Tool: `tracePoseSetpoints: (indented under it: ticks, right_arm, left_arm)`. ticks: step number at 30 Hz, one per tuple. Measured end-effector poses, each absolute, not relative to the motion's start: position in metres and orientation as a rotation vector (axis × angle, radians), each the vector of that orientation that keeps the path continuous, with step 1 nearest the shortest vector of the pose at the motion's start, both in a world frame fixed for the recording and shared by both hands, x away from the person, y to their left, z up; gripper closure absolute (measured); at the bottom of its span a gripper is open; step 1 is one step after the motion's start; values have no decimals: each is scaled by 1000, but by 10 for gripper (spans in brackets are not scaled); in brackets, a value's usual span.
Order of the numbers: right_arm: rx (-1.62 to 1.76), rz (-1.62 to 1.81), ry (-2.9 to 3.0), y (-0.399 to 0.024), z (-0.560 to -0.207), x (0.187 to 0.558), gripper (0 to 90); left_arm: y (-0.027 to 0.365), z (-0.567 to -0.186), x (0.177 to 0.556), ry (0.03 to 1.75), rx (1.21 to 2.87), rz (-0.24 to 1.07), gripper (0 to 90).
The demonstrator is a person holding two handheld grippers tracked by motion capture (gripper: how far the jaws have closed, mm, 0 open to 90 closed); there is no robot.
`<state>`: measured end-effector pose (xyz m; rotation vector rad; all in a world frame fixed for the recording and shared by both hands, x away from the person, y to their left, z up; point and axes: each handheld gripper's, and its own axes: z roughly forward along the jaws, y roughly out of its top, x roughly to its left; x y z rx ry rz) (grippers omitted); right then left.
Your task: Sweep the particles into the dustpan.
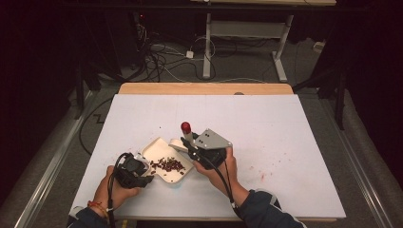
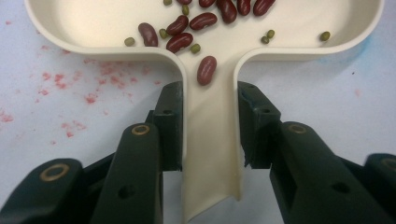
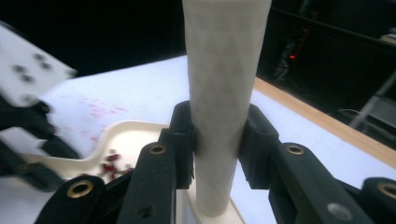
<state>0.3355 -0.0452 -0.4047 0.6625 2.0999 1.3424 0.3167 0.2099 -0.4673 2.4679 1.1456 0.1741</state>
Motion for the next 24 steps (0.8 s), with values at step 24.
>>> tracePoseSetpoints:
  ticks: [24]
  right_arm:
    - [677,1316,2048,-55,-403,353,699]
  left_arm:
    - [225,-464,317,1208,2440,158,639]
